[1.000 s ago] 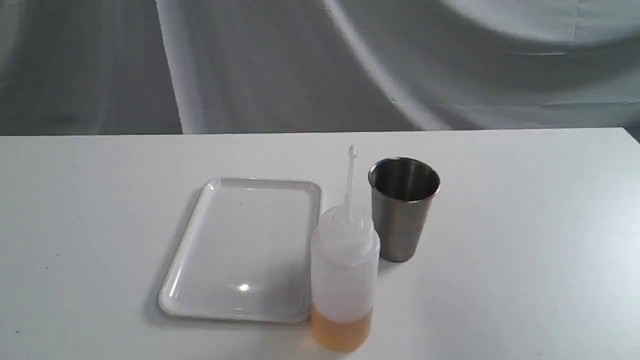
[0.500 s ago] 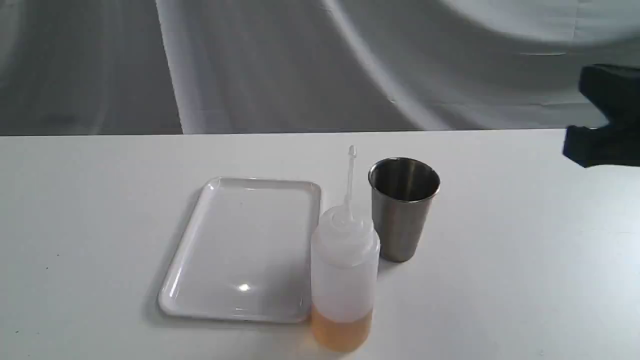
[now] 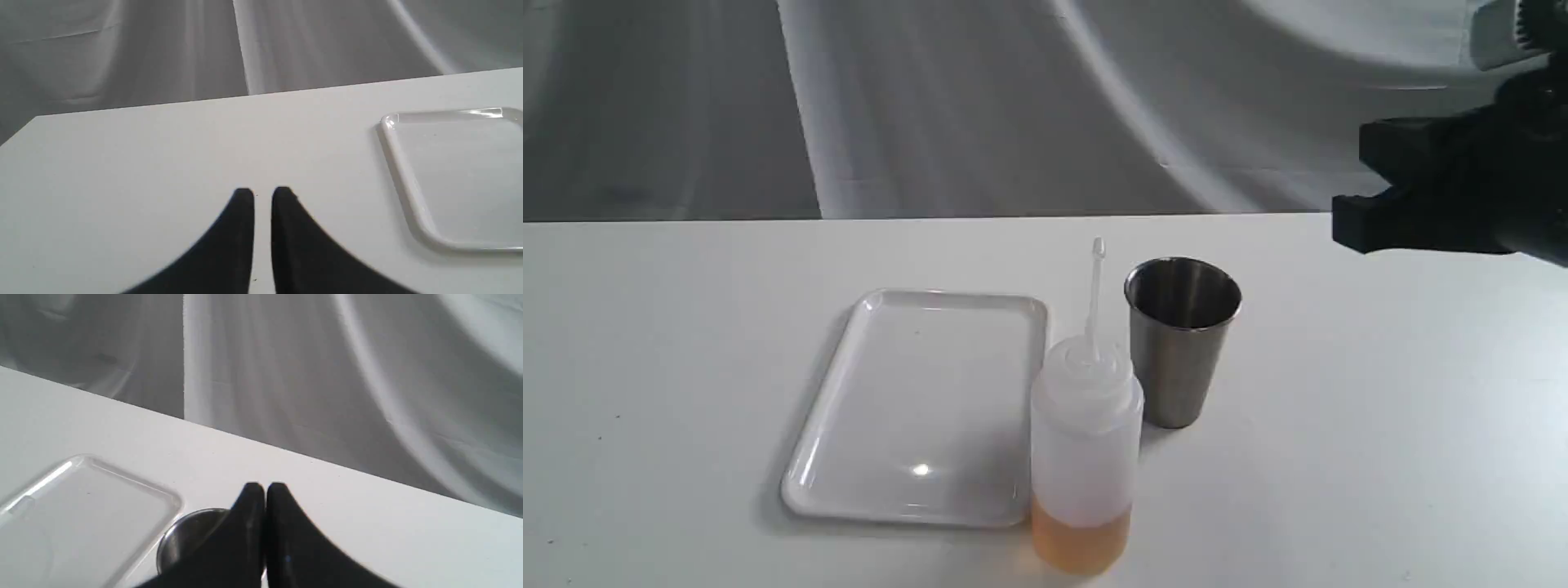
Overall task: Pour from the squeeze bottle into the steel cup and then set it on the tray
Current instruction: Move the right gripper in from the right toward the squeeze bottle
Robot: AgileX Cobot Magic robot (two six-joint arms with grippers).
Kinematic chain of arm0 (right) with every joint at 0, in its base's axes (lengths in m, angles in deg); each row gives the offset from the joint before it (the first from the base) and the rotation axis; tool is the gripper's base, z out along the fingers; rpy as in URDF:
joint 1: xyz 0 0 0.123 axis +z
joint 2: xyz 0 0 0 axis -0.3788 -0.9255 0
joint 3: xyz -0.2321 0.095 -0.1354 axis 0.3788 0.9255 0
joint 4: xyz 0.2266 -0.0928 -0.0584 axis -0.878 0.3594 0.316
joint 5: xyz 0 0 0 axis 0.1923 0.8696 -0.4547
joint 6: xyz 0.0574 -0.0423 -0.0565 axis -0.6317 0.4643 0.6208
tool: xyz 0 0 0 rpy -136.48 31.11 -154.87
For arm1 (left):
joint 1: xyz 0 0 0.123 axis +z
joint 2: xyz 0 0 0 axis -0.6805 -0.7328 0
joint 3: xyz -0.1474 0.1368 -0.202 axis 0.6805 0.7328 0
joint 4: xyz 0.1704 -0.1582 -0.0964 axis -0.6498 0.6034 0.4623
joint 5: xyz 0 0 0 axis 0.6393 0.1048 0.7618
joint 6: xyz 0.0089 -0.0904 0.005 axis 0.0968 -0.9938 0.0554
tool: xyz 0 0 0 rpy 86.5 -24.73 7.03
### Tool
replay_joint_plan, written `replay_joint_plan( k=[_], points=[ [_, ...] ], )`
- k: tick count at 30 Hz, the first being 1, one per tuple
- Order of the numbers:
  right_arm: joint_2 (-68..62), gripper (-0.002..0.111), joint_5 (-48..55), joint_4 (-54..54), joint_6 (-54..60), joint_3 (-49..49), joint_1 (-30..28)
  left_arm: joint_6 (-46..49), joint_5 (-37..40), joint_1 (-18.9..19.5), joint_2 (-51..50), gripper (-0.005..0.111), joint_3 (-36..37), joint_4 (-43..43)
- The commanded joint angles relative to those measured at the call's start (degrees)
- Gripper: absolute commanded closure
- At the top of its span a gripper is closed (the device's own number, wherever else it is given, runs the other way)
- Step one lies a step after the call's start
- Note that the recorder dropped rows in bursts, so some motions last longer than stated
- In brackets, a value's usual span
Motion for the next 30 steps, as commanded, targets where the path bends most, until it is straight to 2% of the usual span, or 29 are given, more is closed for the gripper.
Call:
replay_joint_plan(
  k=[1,5,12,15,19,22,24,30],
  points=[
    [-1.82,0.108,-2.24,5.02,-5.2,-1.04,0.09,-0.1,-0.21,-0.39,0.28,0.098,0.25,0.02],
    [-3.93,0.108,-3.95,8.47,-5.21,-1.15,-0.02,-0.1,-0.21,-0.39,0.28,0.098,0.25,0.02],
    [-7.74,0.108,-9.22,5.22,-4.76,-1.15,-2.0,-0.1,-0.21,-0.39,0.28,0.098,0.25,0.02],
    [-9.03,0.108,-8.61,11.85,-4.63,-1.15,-2.0,-0.1,-0.21,-0.39,0.28,0.098,0.25,0.02],
    [-9.33,0.108,-8.31,26.56,-16.46,-1.15,-2.0,-0.1,-0.21,-0.39,0.28,0.098,0.25,0.02],
    [-9.33,0.108,-6.03,28.74,-23.55,-1.15,-2.0,-0.1,-0.21,-0.39,0.28,0.098,0.25,0.02],
    [-9.33,0.108,-5.48,30.93,-23.65,-0.73,-2.0,-0.1,-0.21,-0.39,0.28,0.098,0.25,0.02],
    [-9.33,0.108,-12.63,40.24,-24.64,4.16,-2.0,-0.1,-0.21,-0.39,0.28,0.098,0.25,0.02]
  ],
)
